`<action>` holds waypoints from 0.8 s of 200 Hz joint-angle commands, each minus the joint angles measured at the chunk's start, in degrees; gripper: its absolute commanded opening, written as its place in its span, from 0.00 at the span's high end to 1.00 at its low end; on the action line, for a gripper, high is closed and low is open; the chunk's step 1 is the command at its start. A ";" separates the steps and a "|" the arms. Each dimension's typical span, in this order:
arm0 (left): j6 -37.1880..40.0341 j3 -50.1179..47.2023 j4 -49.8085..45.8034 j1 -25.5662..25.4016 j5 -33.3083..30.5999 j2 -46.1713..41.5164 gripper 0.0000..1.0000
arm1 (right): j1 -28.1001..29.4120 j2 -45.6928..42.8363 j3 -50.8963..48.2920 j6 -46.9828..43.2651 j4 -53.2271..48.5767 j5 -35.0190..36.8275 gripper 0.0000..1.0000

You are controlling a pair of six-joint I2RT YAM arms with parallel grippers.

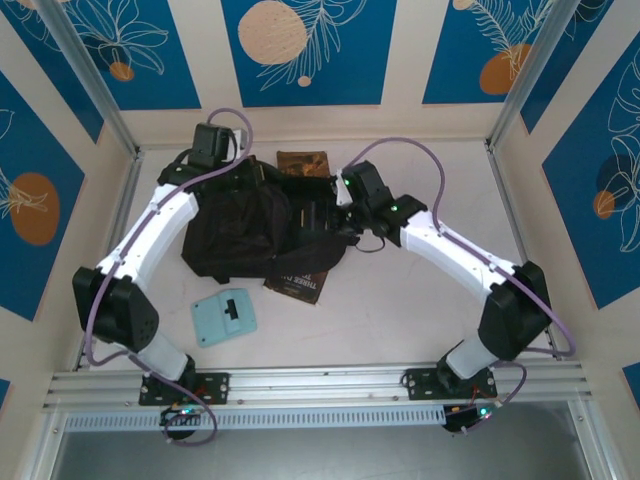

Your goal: Pack books, pencil case, and school supplies into a backpack

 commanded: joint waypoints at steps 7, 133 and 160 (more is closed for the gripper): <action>-1.20 0.19 -1.04 0.51 7.63 3.36 0.80 | 2.75 -3.56 -5.10 -2.45 4.79 -3.83 0.32; -12.97 -30.21 -17.07 0.79 -19.57 -34.17 0.00 | 4.29 -19.75 -22.66 -6.20 7.27 0.31 0.24; -19.32 -39.49 -19.79 1.27 -21.83 -34.60 0.00 | 4.36 -20.92 -25.61 -5.51 7.68 0.06 0.24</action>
